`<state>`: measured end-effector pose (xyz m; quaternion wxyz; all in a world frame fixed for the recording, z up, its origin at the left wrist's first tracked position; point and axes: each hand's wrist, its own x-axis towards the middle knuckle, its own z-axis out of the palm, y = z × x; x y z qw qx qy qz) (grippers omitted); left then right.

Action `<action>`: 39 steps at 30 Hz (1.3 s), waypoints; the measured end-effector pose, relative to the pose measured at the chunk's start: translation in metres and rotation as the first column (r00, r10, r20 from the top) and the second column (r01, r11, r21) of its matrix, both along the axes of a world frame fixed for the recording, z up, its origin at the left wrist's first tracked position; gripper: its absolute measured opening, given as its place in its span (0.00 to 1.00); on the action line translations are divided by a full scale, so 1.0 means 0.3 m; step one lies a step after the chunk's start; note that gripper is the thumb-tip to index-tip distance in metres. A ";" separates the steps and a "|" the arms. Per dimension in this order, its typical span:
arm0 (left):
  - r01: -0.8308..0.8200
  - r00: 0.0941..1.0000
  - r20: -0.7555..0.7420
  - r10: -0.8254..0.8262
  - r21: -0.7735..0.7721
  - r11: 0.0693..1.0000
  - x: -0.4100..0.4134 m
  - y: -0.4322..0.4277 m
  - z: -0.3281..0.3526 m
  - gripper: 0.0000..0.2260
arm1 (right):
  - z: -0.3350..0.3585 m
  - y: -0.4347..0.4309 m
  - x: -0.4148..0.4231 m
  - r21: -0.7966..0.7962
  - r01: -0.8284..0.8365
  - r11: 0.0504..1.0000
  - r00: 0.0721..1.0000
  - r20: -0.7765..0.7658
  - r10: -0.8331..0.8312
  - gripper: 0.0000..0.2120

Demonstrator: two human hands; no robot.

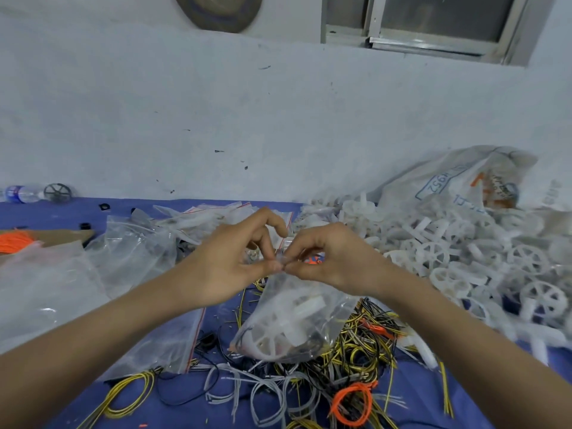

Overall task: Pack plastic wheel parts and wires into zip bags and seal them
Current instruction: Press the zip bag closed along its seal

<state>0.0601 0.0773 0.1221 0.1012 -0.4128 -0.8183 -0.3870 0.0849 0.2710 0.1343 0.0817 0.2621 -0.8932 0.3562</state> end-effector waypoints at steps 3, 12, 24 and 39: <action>-0.030 0.999 0.010 0.030 0.004 1.000 0.000 0.010 -0.027 0.15 | -0.020 -0.012 0.005 0.090 -0.010 0.996 0.995 -0.094 0.019 0.02; -0.052 0.983 -0.180 0.040 -0.065 0.997 -0.004 0.014 -0.094 0.10 | -0.054 -0.030 0.005 0.195 0.046 0.980 0.964 -0.266 0.008 0.03; 0.028 0.983 -0.182 -0.028 -0.001 1.000 -0.018 -0.010 -0.128 0.06 | -0.109 -0.051 0.011 -0.015 0.042 0.999 0.986 -0.159 -0.043 0.02; 0.074 0.981 -0.180 -0.072 0.004 0.997 -0.026 -0.044 -0.124 0.13 | -0.110 -0.071 0.027 0.005 0.037 0.999 0.977 -0.209 -0.035 0.01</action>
